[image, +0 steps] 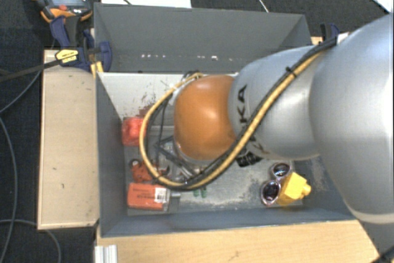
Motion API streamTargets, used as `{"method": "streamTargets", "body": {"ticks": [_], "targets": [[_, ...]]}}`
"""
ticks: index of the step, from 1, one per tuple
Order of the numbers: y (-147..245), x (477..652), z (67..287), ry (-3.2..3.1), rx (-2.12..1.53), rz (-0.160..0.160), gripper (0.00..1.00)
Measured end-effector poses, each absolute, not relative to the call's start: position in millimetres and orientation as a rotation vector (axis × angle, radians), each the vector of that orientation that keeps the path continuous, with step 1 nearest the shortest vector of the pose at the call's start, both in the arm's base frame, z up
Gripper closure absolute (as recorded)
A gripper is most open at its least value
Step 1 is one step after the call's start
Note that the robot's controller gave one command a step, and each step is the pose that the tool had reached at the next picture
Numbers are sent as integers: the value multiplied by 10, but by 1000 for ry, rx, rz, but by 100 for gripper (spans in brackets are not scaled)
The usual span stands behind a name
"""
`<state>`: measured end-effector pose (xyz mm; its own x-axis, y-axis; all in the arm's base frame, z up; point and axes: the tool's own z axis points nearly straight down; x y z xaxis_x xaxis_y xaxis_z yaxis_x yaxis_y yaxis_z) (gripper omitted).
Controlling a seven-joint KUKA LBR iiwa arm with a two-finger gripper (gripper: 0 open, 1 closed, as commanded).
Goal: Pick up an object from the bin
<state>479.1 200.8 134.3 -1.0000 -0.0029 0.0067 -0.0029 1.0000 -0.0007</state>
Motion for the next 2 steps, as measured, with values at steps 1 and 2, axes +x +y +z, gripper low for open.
{"method": "streamTargets", "body": {"ticks": [1, 2], "targets": [[1998, 4816, 1385, -3143, -7, -1, 0], [2263, 5240, 1007, -3135, -167, 0, 0]]}}
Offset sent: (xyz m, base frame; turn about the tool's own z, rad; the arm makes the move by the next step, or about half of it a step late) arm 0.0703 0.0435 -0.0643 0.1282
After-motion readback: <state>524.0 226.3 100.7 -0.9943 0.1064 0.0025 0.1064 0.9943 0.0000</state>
